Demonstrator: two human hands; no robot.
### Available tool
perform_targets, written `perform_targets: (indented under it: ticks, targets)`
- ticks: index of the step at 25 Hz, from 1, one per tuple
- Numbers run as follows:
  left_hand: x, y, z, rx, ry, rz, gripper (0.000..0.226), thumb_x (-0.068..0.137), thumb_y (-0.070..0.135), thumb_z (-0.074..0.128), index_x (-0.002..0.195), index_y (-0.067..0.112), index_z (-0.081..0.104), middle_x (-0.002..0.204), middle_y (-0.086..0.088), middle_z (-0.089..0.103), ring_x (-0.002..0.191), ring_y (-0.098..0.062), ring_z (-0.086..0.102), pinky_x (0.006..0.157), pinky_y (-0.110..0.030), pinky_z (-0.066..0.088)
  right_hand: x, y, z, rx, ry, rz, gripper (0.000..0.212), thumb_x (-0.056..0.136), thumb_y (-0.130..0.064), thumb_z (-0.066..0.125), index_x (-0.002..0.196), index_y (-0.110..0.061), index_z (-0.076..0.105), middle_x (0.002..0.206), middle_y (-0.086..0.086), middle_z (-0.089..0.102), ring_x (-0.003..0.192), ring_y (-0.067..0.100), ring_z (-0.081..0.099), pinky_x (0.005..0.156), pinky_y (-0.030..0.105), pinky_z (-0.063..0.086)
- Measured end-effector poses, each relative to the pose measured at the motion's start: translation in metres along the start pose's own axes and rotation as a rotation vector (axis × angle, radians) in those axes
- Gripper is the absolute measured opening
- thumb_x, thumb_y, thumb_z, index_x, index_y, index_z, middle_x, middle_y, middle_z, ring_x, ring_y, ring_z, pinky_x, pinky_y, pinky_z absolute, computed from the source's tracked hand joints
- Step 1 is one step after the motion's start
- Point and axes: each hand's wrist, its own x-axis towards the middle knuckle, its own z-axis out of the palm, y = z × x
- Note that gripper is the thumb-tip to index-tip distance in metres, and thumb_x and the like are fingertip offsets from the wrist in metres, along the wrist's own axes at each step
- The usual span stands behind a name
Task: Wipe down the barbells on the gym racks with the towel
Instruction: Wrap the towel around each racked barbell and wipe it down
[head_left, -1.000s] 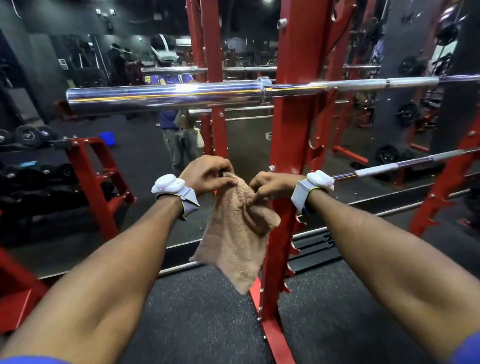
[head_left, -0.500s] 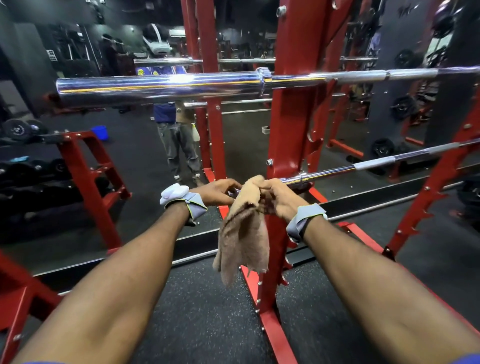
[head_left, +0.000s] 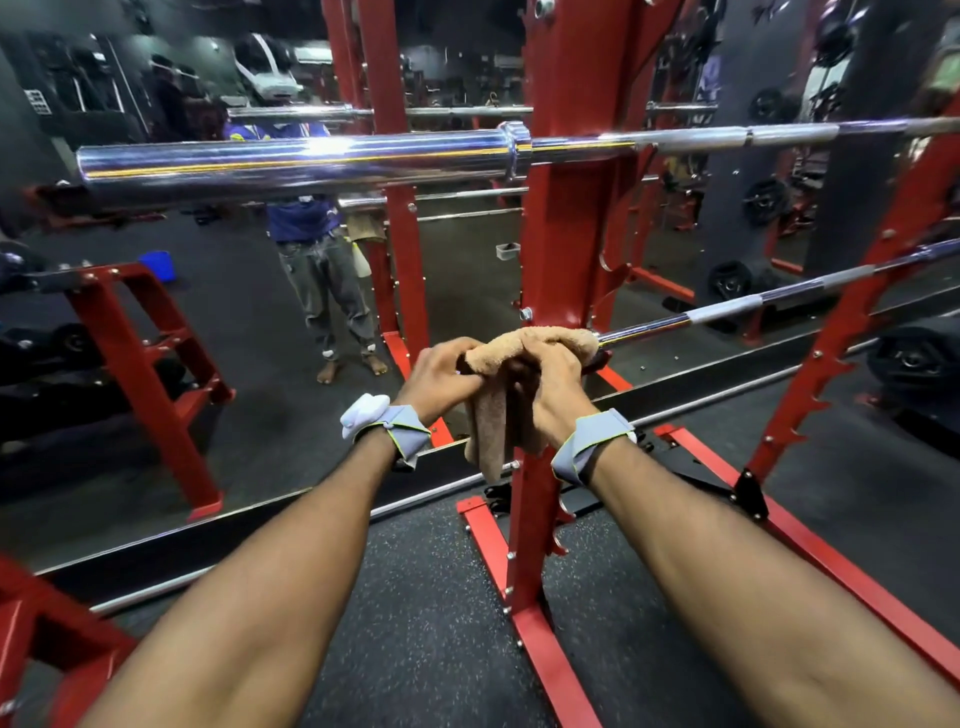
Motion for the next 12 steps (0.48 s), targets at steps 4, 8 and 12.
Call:
perform_targets:
  ticks: [4,8,12]
  targets:
    - [0.009,-0.015,0.004,-0.152,0.064,-0.138,0.039,0.061,0.037,0.060,0.093,0.021,0.074,0.078,0.003,0.068,0.075,-0.006,0.057,0.074,-0.029,0.049,0.003,-0.005,-0.011,-0.111,-0.035,-0.175,0.019,0.096,-0.013,0.062,0.079,-0.018,0.056,0.068,-0.001,0.058,0.058,0.007,0.056,0.051,0.018,0.044]
    - [0.026,-0.030,0.014,-0.322,0.155,-0.215,0.038,0.063,0.033,0.065,0.094,0.013,0.073,0.083,-0.002,0.066,0.080,-0.012,0.055,0.076,-0.038,0.051,0.028,-0.014,0.000,-0.219,-0.138,-0.266,0.022,0.097,-0.020,0.065,0.077,-0.019,0.055,0.068,0.001,0.052,0.063,0.011,0.049,0.051,0.020,0.042]
    - [0.052,-0.045,0.021,-0.380,0.280,-0.335,0.027,0.064,0.023,0.064,0.082,0.004,0.069,0.077,0.000,0.058,0.072,-0.008,0.047,0.062,-0.027,0.040,0.077,-0.005,0.025,-0.500,-0.303,-0.349,0.016,0.090,-0.008,0.063,0.106,-0.012,0.063,0.098,0.008,0.067,0.095,0.019,0.063,0.086,0.030,0.051]
